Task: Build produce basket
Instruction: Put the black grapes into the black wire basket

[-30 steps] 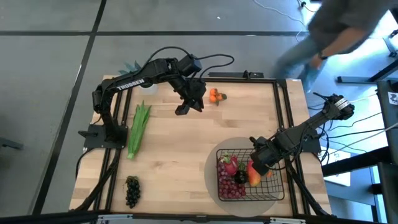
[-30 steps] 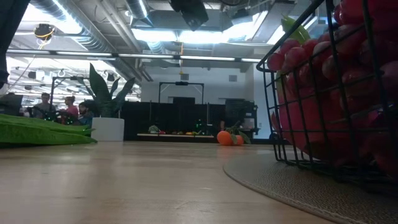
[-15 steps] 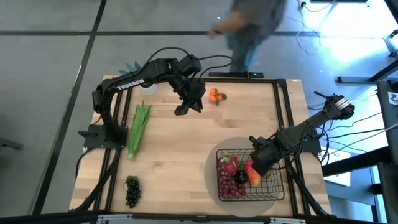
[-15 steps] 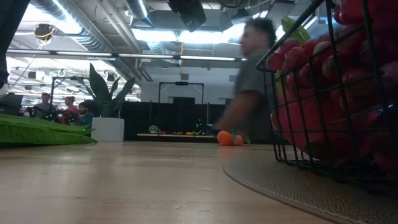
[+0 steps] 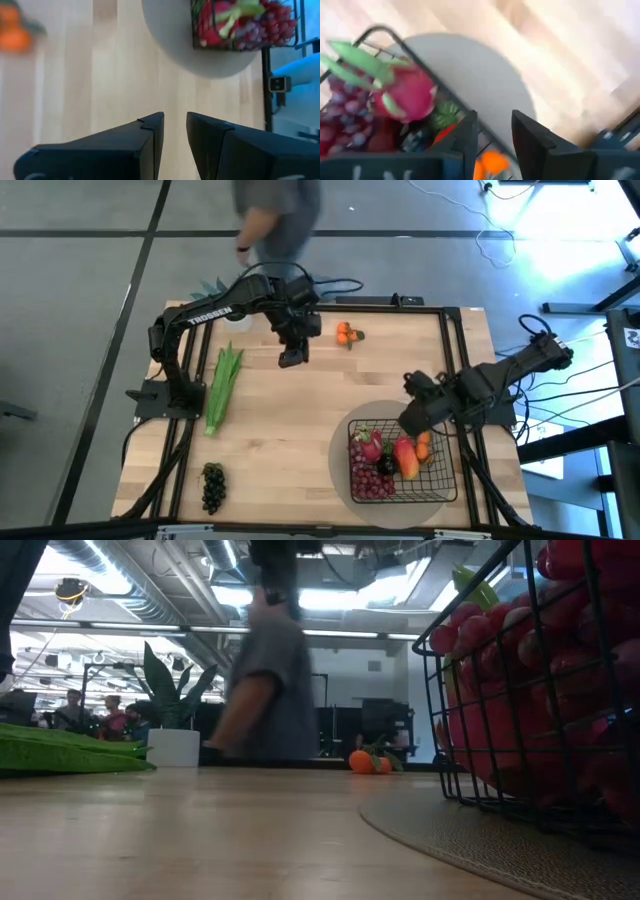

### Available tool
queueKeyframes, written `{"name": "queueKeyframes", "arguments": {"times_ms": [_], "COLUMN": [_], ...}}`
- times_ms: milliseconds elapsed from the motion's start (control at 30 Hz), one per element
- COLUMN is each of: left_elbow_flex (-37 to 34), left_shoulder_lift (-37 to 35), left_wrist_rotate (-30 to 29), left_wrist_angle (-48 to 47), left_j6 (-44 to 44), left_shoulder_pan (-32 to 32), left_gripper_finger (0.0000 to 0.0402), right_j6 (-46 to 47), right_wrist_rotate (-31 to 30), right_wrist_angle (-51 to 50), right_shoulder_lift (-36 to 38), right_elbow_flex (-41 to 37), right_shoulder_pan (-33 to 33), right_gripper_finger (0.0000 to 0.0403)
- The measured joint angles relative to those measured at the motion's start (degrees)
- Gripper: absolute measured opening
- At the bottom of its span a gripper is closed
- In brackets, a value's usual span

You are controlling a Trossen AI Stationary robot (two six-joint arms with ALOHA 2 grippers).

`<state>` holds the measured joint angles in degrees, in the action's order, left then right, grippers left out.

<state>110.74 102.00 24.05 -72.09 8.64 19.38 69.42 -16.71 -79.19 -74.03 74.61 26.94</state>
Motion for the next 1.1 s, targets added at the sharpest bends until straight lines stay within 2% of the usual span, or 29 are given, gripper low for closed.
{"name": "queueKeyframes", "arguments": {"times_ms": [200,333,667,800,933,1100], "left_elbow_flex": [0.0,0.0,-0.9,-8.3,-19.9,-32.2], "left_shoulder_lift": [-1.8,-6.2,-17.3,-22.0,-28.3,-36.7], "left_wrist_rotate": [-2.8,-6.2,-19.0,-21.7,-21.8,-23.6], "left_wrist_angle": [-4.7,-5.2,-7.5,-5.0,2.4,8.6], "left_j6": [-5.0,-8.5,-21.0,-26.7,-32.8,-45.6], "left_shoulder_pan": [-1.2,-1.8,-7.4,-11.1,-14.5,-19.2], "left_gripper_finger": [0.0071,0.0071,0.0071,0.0071,0.0071,0.0071], "right_j6": [-10.0,-15.1,-27.5,-31.9,-34.6,-37.8], "right_wrist_rotate": [-1.9,-2.2,-2.4,-2.3,-2.2,-1.2], "right_wrist_angle": [-1.8,-1.8,0.8,3.1,5.1,7.2], "right_shoulder_lift": [0.0,0.0,0.0,0.0,0.0,0.0], "right_elbow_flex": [2.5,2.6,2.6,2.6,2.6,2.6], "right_shoulder_pan": [-3.7,-5.6,-11.3,-12.7,-13.6,-14.8], "right_gripper_finger": [0.0105,0.0105,0.0105,0.0105,0.0105,0.0105]}}
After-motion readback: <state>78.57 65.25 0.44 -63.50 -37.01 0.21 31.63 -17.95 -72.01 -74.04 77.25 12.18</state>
